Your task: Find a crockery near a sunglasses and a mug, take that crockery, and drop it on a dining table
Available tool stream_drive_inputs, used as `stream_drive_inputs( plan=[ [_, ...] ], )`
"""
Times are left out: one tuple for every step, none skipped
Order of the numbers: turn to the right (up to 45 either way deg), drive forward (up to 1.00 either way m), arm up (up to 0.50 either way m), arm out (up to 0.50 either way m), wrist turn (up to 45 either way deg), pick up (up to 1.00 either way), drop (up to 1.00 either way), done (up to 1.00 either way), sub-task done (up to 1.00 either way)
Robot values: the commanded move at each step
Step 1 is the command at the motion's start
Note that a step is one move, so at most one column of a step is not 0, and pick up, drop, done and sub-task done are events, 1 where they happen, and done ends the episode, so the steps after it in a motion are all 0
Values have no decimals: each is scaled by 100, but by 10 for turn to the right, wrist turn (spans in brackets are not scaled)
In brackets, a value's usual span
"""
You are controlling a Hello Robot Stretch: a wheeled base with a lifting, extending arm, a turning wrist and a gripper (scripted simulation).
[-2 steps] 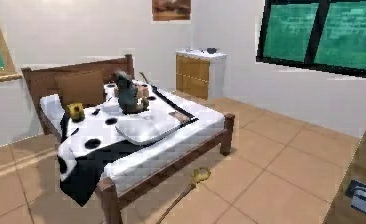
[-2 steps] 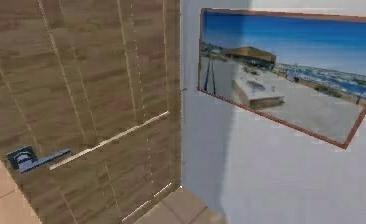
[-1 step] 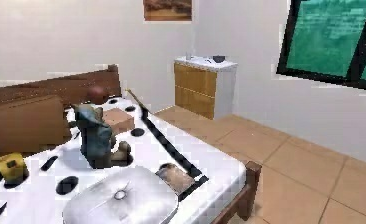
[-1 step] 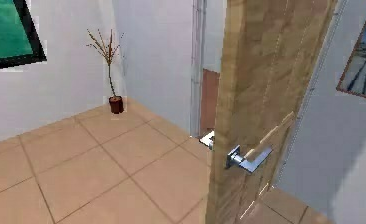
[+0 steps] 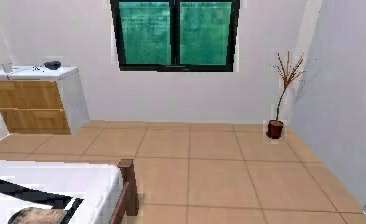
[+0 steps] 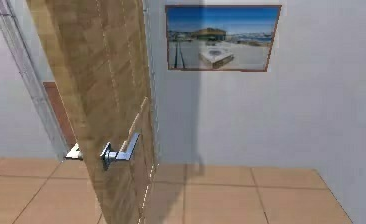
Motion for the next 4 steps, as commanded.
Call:
stream_drive_inputs(
  plan=[
    [0,75,0,0,0,0,0,0,0],
    [-120,0,0,0,0,0,0,0,0],
    [0,100,0,0,0,0,0,0,0],
    [0,10,0,0,0,0,0,0,0]
  ],
)
